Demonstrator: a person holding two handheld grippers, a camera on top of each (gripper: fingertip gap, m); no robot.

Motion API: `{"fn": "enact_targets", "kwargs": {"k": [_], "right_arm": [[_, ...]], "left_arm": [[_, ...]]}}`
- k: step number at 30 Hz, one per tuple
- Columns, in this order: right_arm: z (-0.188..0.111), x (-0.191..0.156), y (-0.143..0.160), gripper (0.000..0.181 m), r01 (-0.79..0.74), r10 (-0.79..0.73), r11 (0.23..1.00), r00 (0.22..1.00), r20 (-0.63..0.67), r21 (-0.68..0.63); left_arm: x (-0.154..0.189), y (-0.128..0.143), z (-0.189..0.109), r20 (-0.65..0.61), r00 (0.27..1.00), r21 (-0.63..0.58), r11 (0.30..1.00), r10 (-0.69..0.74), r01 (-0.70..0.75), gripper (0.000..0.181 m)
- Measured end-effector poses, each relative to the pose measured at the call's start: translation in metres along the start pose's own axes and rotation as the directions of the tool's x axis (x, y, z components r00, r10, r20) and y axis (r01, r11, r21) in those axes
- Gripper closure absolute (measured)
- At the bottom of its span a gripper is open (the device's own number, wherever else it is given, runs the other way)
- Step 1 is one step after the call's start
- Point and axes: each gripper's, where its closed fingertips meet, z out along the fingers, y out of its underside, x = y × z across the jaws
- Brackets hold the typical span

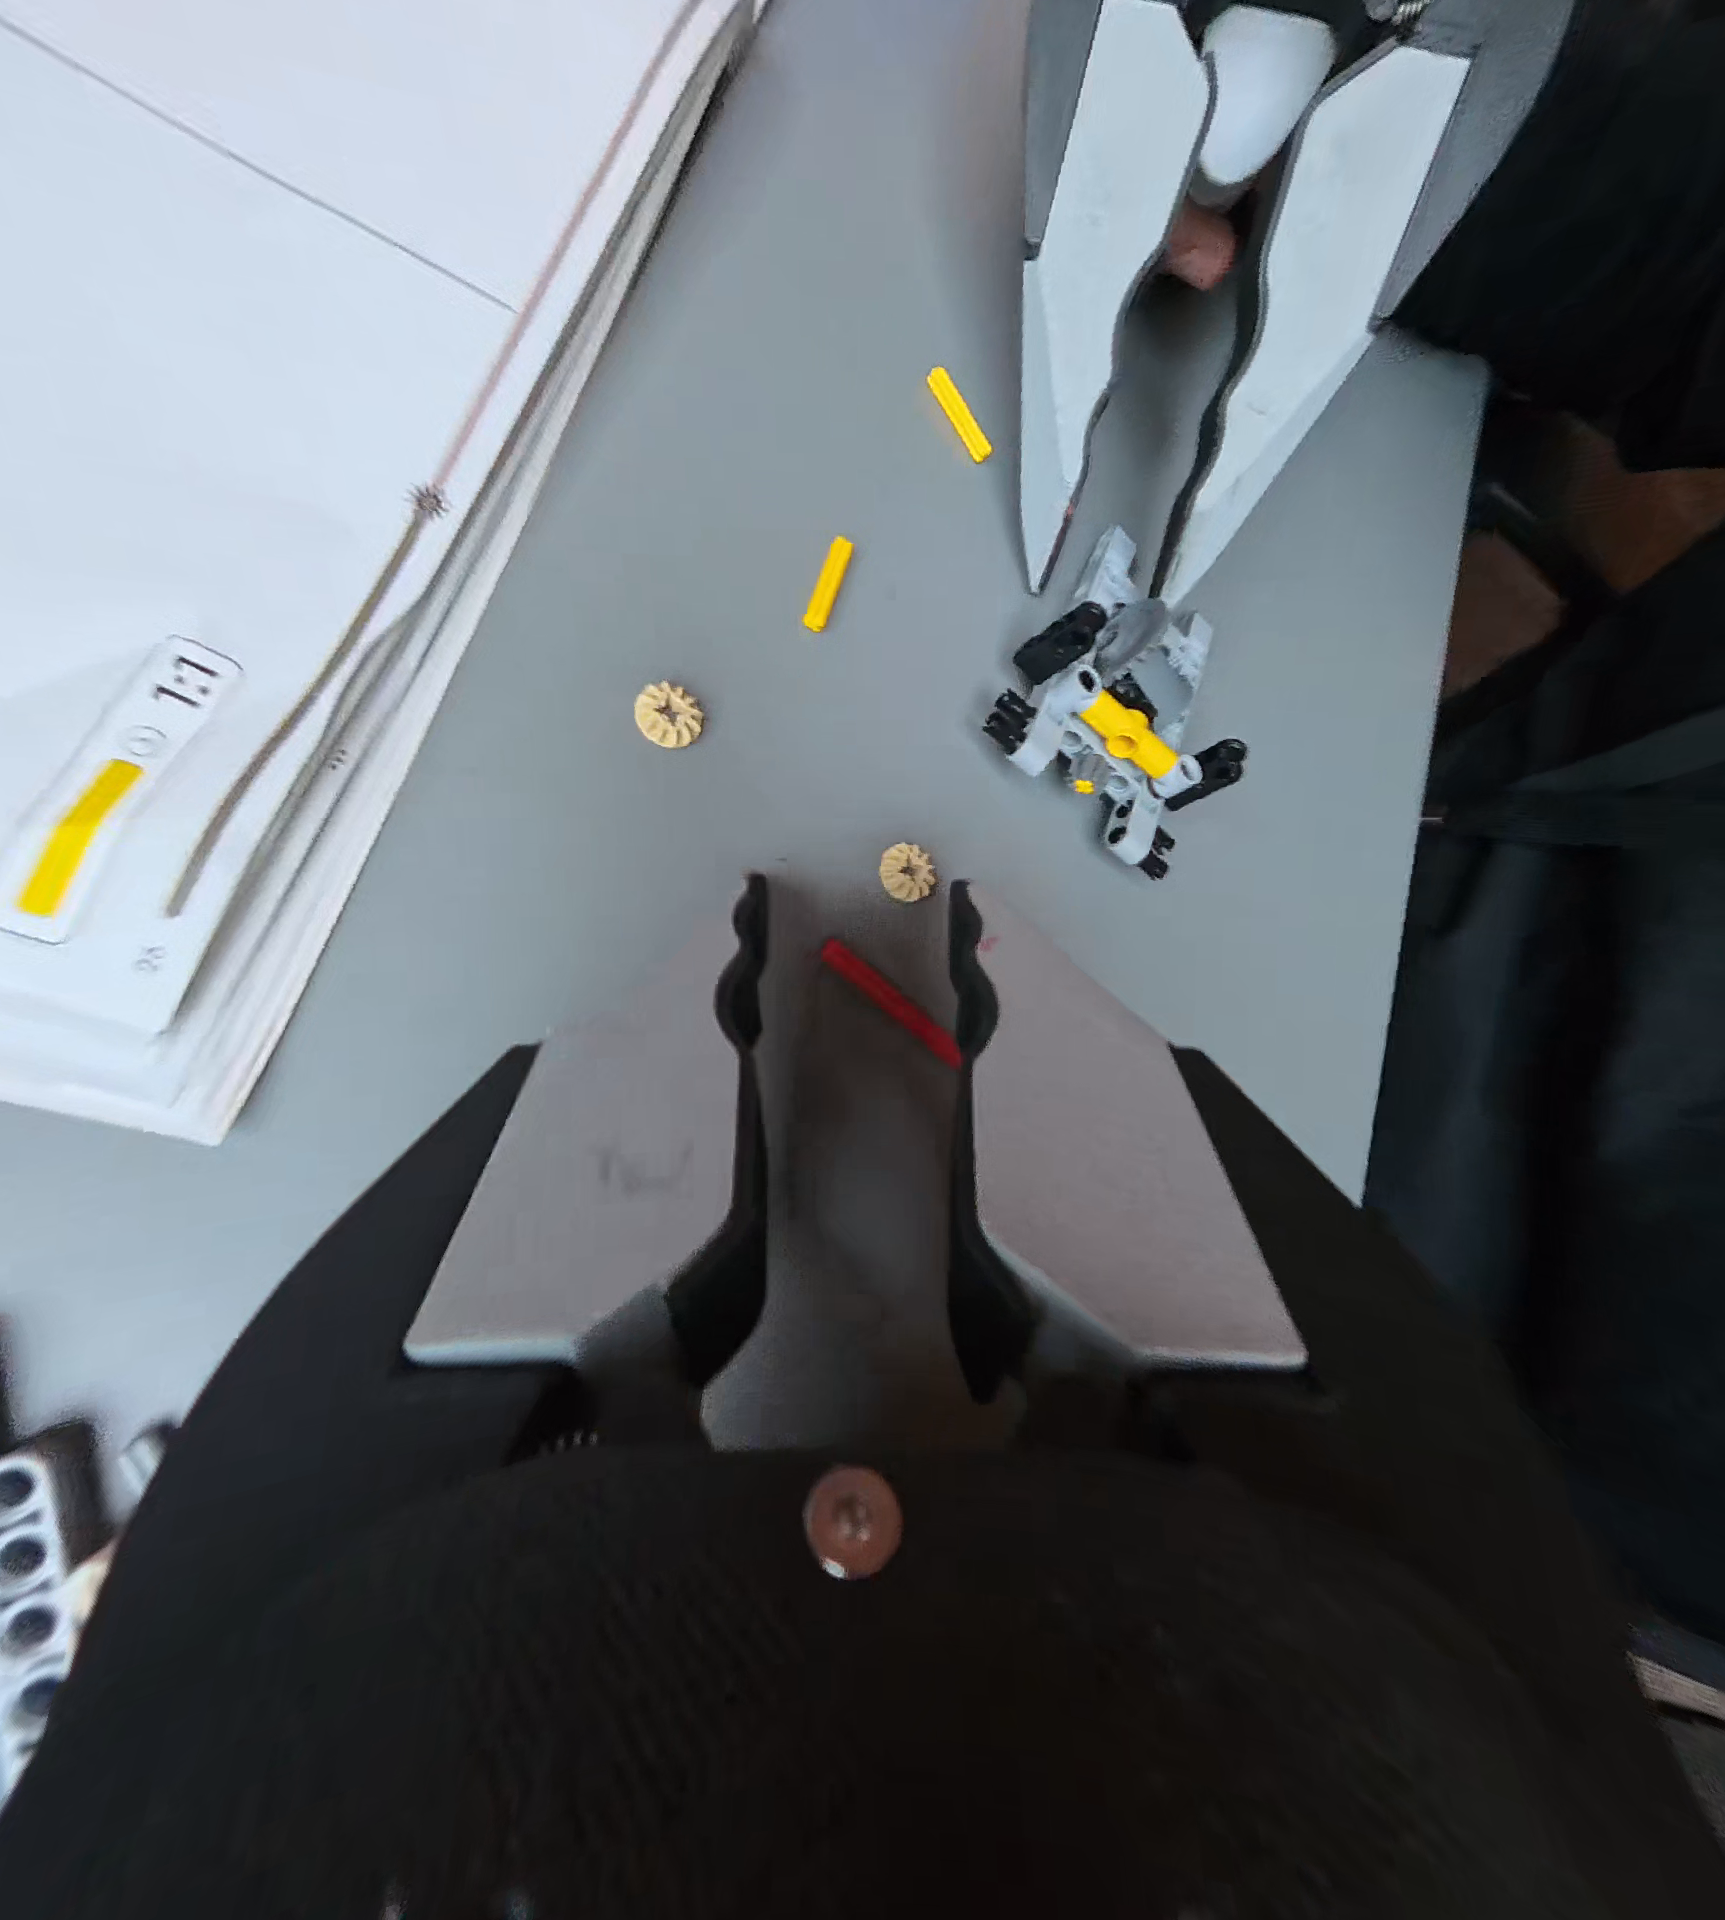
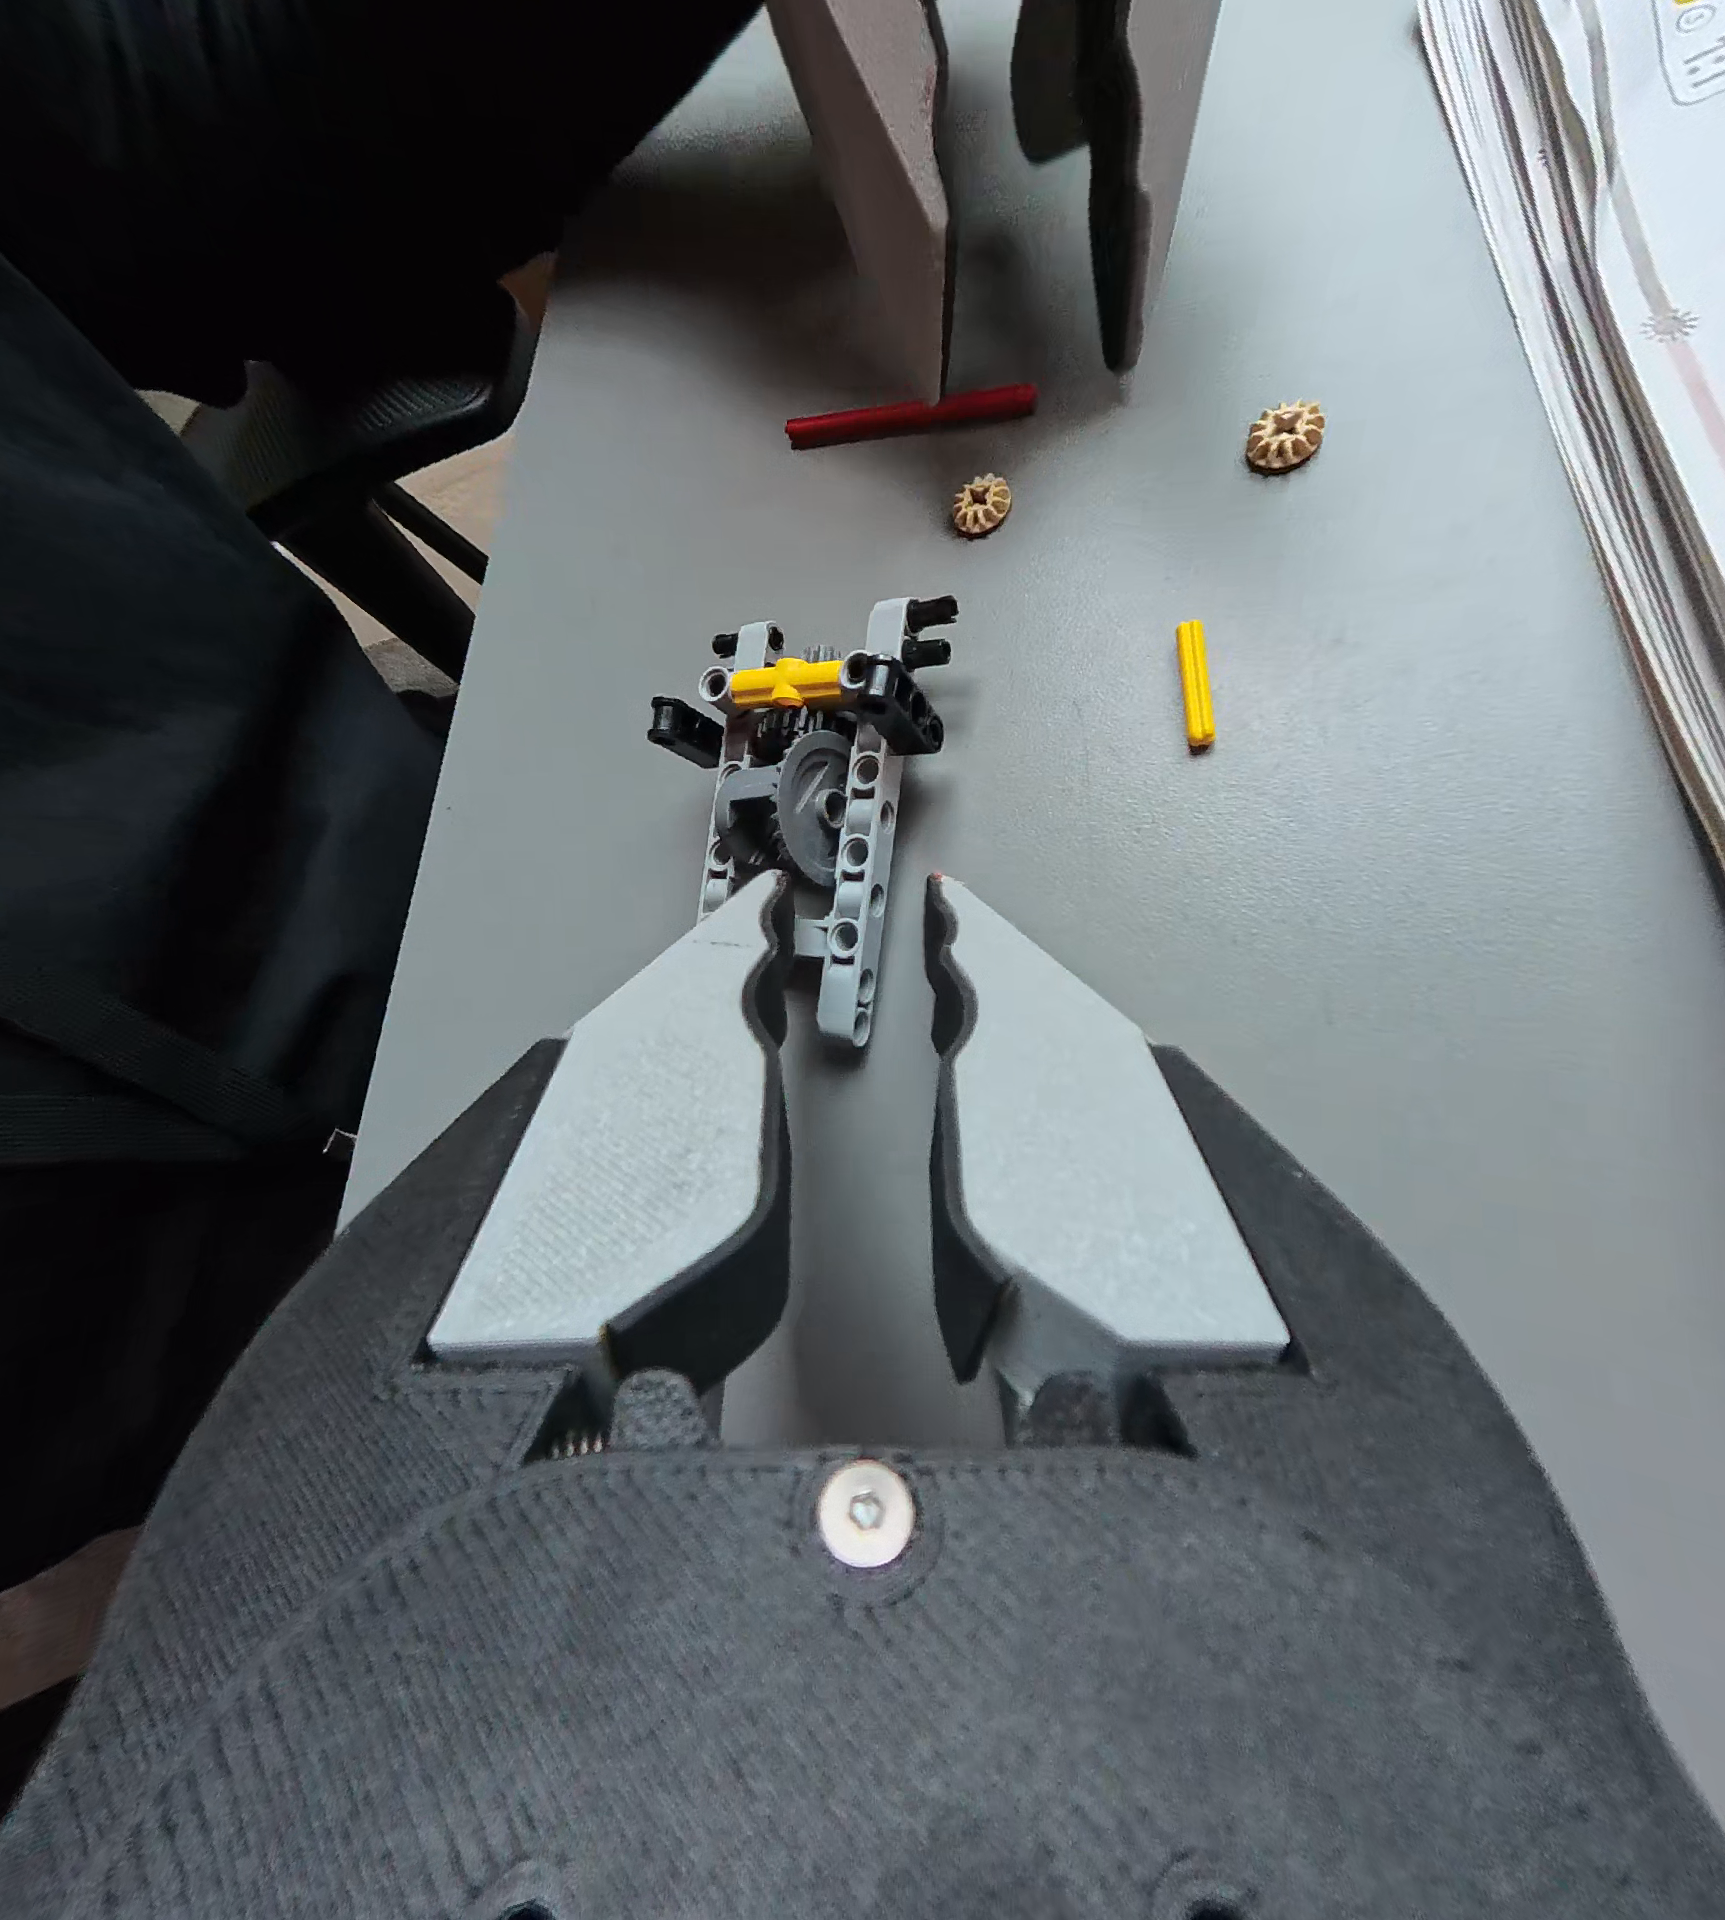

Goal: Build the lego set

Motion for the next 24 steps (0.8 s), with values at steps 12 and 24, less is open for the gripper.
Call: {"fn": "enact_targets", "kwargs": {"k": [12,24], "right_arm": [[0.001,-0.001,0.003,0.159,0.102,-0.106,0.994,0.991,-0.08,-0.048],[0.003,-0.002,0.004,0.162,0.129,-0.134,0.99,0.987,-0.094,-0.056]], "left_arm": [[0.033,-0.009,0.03,0.041,0.933,-0.086,0.931,0.358,-0.354,0.157],[0.038,-0.009,0.041,-0.051,0.932,-0.048,0.931,0.359,-0.361,0.177]]}}
